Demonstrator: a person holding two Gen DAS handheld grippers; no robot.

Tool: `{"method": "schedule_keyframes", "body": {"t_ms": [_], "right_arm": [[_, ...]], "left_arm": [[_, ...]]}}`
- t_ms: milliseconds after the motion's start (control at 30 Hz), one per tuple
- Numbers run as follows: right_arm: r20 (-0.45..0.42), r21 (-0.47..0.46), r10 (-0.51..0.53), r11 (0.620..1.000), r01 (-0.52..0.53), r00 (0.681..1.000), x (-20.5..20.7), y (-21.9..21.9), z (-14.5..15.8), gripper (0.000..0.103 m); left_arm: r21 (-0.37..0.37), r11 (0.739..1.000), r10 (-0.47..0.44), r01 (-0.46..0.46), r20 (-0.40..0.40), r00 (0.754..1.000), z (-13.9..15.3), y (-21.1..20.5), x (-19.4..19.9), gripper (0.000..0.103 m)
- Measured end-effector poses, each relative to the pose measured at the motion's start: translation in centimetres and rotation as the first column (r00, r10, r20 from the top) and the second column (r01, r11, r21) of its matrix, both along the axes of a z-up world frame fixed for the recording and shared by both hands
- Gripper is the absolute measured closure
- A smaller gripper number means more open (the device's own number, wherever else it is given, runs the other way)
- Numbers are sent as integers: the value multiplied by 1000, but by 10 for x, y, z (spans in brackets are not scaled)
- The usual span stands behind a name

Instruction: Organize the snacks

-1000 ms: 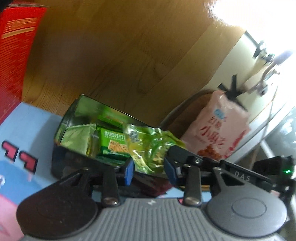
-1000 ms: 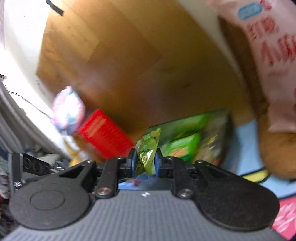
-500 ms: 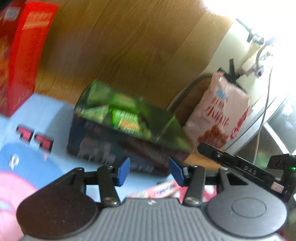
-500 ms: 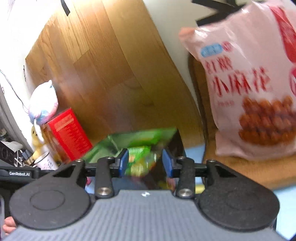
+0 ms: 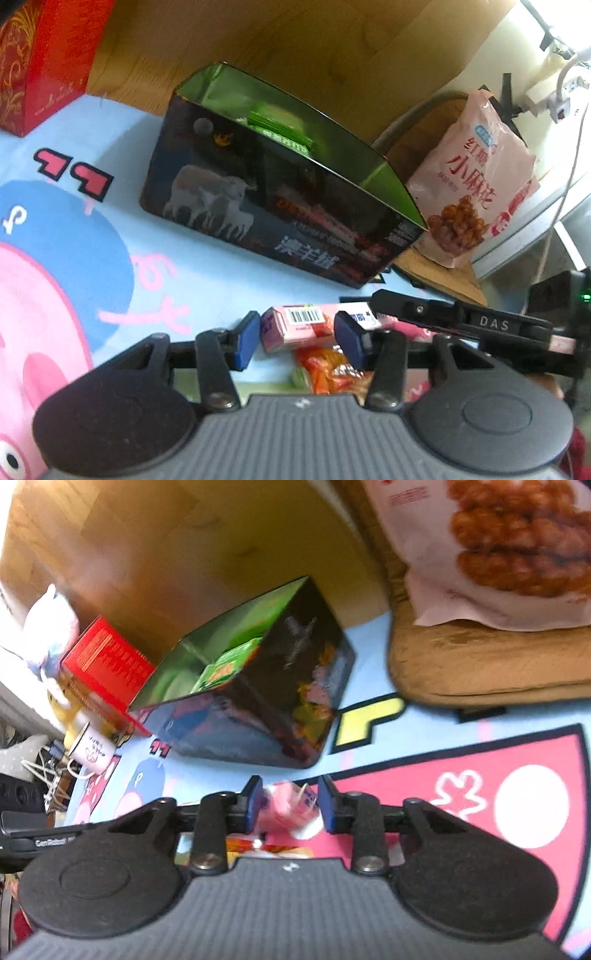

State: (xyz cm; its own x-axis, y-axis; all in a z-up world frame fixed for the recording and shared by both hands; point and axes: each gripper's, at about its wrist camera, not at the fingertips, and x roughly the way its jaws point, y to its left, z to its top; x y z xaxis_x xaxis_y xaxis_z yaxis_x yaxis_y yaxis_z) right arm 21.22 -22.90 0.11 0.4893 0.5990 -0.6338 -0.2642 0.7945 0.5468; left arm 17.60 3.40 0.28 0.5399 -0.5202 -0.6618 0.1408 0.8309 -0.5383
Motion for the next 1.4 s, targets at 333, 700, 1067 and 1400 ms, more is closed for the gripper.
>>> {"method": "schedule_keyframes", "body": {"t_ms": [333,700,1067,1400], "right_arm": [[75,-71,217,975,-212,973,-18,67,27,100],[239,-263,279,941,-214,930,-40,82,46,86],[-109,-202,190,957,-209,976,15,26,12,52],[-43,-156,214,963,-218,976,1,53,17,66]], "left_arm": [[-163,986,45,-41,24,999,18,51,-4,68],[-47,994,102,-97,111,989,42,68,-17,65],[6,1000,5,-5,-23,1000,1,28,10,59],[48,997,59,-59,-2,998,7,36,3,65]]}}
